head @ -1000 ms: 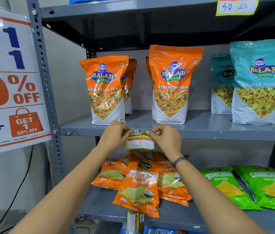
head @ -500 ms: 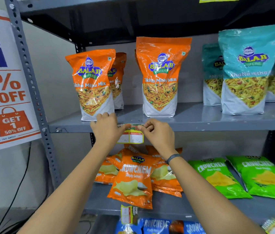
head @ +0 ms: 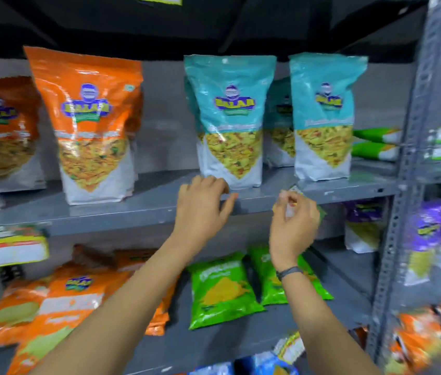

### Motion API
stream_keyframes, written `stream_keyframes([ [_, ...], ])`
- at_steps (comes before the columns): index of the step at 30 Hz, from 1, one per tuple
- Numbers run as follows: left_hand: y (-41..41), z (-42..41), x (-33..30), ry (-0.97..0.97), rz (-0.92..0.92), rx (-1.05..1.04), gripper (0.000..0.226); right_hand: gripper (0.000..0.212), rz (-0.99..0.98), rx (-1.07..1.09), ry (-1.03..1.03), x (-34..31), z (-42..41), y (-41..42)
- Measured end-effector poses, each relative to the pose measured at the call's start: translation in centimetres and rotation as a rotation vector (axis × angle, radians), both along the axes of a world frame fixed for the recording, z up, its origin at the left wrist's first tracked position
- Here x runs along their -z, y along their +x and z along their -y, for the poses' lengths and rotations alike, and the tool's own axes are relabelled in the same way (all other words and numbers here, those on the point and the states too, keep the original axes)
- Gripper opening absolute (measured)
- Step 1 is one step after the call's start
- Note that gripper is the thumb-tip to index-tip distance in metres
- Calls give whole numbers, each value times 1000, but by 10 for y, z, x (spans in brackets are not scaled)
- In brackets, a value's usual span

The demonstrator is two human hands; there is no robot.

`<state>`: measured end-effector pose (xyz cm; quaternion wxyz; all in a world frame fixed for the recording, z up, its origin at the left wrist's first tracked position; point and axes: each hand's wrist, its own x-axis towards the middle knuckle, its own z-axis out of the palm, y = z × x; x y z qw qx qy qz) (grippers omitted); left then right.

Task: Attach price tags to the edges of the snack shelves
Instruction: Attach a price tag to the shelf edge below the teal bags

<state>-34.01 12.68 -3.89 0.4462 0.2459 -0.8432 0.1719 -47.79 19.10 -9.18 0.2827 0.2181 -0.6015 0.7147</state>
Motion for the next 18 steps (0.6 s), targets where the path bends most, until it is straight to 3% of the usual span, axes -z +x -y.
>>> stream_keyframes([
  [3, -73, -11, -5, 68, 60, 79, 45, 28, 159, 9, -93, 17, -10, -57],
  [7, -131, -17, -10, 133, 116, 29, 39, 28, 271, -309, -112, 25, -13, -91],
  [13, -154, -26, -19, 178, 266, -62, 37, 13, 462, -756, -52, 18, -21, -120],
  [16, -154, -34, -22, 268, 261, -56, 38, 12, 455, -850, -2, 13, -29, -127],
  [18, -150, -38, -19, 306, 233, -44, 39, 15, 349, -800, 49, 10, -36, -129],
])
